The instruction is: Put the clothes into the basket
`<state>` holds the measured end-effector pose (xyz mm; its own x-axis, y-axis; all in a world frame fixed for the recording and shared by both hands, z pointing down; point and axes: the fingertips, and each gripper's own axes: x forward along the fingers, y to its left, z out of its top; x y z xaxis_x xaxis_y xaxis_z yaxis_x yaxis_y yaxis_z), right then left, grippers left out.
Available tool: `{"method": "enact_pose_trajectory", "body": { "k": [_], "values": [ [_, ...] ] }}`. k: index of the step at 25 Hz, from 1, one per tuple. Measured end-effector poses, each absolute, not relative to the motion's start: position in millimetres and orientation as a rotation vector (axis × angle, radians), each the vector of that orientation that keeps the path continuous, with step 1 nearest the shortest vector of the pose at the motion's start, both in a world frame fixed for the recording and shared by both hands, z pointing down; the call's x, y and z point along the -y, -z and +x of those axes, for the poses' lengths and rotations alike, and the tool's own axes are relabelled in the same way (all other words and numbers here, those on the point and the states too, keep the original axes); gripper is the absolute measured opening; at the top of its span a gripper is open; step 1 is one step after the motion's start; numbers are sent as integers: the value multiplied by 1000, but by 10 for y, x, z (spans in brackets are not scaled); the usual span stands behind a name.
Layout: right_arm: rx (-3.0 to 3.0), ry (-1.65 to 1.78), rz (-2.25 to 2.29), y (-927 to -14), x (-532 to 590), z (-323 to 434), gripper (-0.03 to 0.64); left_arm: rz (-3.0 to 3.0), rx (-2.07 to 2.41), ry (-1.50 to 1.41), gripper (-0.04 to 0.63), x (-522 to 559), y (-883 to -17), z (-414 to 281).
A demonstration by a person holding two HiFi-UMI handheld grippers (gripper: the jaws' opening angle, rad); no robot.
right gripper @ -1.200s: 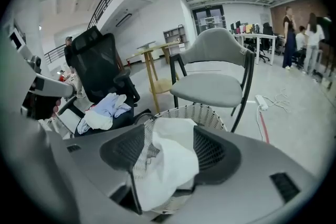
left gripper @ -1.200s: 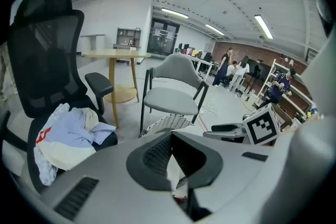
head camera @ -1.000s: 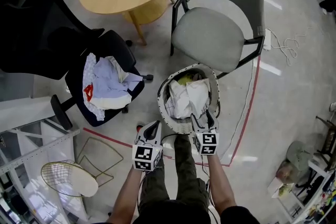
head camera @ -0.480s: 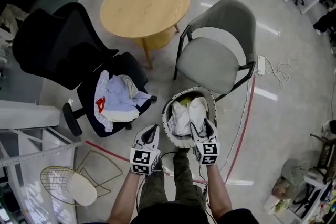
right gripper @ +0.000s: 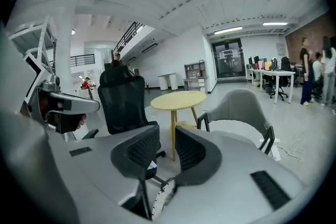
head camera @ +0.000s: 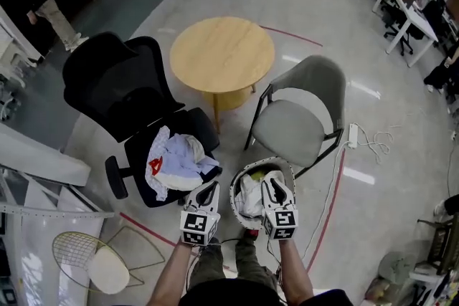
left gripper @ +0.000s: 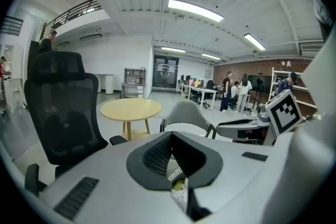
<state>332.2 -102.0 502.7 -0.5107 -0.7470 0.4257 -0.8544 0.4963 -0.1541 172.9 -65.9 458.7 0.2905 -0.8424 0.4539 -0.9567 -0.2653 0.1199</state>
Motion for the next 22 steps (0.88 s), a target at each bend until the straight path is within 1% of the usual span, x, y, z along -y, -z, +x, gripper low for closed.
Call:
{"method": "enact_pose_trajectory", "body": {
  "k": [3,9,17,22],
  "values": [
    [2475,-451,1312,-4798,995,3045,79,2205,1657,-394,6,601,-4384,1578],
    [2549,-371,1210,-4445,876,2305,49,2179,1749,-341,7,445,-4151,1018],
    [2643,-294,1012,-4314,692,1048,44,2041,1921,-324,6,69,-4100,-191],
    [2682,-284,896,-4431,528,302,43,1962,2000,-312,6,-181,-4173,-920]
  ]
}}
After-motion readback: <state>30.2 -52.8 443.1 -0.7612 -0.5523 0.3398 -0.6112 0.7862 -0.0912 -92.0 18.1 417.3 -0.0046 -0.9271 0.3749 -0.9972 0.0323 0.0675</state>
